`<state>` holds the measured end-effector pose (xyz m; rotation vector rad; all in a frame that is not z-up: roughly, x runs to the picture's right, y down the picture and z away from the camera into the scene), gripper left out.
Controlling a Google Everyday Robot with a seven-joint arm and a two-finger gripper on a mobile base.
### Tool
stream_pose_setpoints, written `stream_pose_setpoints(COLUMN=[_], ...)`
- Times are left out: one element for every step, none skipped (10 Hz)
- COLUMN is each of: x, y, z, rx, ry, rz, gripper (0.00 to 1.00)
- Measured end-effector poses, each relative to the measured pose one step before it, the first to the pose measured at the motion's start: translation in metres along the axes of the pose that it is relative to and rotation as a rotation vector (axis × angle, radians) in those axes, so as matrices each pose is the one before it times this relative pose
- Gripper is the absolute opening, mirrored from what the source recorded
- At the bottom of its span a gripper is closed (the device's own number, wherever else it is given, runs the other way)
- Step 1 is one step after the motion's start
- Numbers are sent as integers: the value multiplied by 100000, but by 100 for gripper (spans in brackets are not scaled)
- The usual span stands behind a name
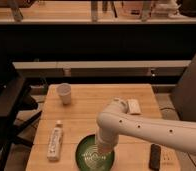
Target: Place the pepper in the ceramic bowl
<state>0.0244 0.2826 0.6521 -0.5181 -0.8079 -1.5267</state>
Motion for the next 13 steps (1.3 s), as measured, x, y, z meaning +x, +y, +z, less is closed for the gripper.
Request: stream_pose_setpoints(x=[-726,-432,-508,-185,53,82,145,225,280,192,-362,-243,-62], y=[-925,-528,-684,-310,-247,-174,131,293,170,270,257,106,31], z=[70,15,61,241,338,330,170,72,-13,-56,-368,-203,-94], rx=[1790,1625,2450,1048,871,1373,1535,1014,-74,-469,-942,-199,942], ry=[-138,-144,-399,-942,-943,-1018,-979,-601,-38,465,775,549,-167], rz=[-3438,-1928,-2459,-1023,-598,-644,-272,451,421,702,1073,547,244], gripper=[20,28,42,53,61,70,78,80,80,77,73,73,76])
